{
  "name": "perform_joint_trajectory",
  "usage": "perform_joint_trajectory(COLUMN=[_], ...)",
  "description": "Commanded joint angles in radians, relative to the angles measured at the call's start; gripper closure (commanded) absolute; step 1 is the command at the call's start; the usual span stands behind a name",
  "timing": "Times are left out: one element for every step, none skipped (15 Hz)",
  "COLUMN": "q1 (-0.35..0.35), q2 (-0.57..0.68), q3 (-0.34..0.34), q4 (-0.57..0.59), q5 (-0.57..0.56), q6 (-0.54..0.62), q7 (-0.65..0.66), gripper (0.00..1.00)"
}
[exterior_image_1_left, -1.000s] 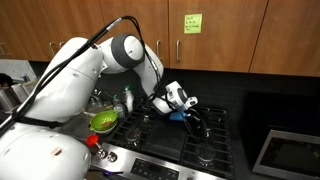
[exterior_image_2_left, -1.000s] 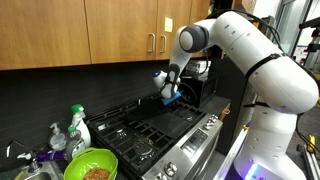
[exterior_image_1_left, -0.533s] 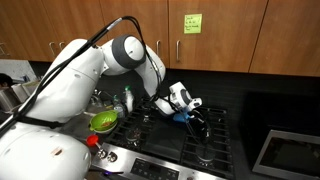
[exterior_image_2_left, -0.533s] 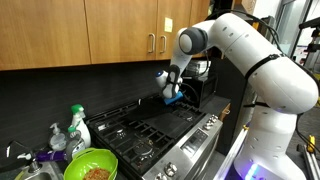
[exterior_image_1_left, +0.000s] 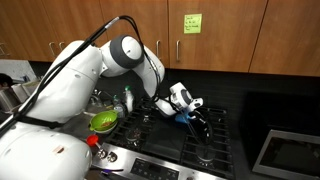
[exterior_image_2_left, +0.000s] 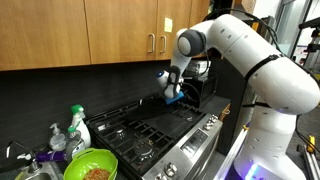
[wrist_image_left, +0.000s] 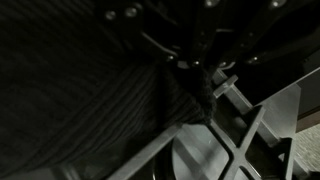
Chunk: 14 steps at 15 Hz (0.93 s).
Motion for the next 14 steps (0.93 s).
perform_joint_trajectory(q1=[0.015, 0.021, 0.026, 0.029, 0.029, 0.029, 0.029, 0.029, 0.029, 0.029, 0.029, 0.030, 0.035, 0.039], q2=[0.013, 0.018, 0.022, 0.024, 0.025, 0.026, 0.026, 0.026, 0.026, 0.026, 0.026, 0.027, 0.031, 0.034], q3=[-0.013, -0.017, -0.019, -0.020, -0.021, -0.022, -0.023, -0.024, -0.024, -0.024, -0.024, -0.025, -0.032, -0.038], q4=[0.004, 0.005, 0.006, 0.006, 0.006, 0.006, 0.006, 0.007, 0.007, 0.007, 0.007, 0.008, 0.009, 0.009], q5=[0.020, 0.019, 0.019, 0.019, 0.019, 0.019, 0.019, 0.019, 0.019, 0.019, 0.019, 0.018, 0.012, 0.004], q6=[0.001, 0.000, 0.000, 0.000, 0.000, -0.001, -0.001, -0.001, -0.001, -0.001, -0.001, 0.002, 0.004, 0.012], q7=[-0.001, 0.008, 0.015, 0.018, 0.018, 0.018, 0.018, 0.018, 0.018, 0.018, 0.018, 0.019, 0.023, 0.025], gripper=[0.93, 0.89, 0.82, 0.76, 0.70, 0.68, 0.68, 0.68, 0.68, 0.68, 0.43, 0.42, 0.38, 0.31])
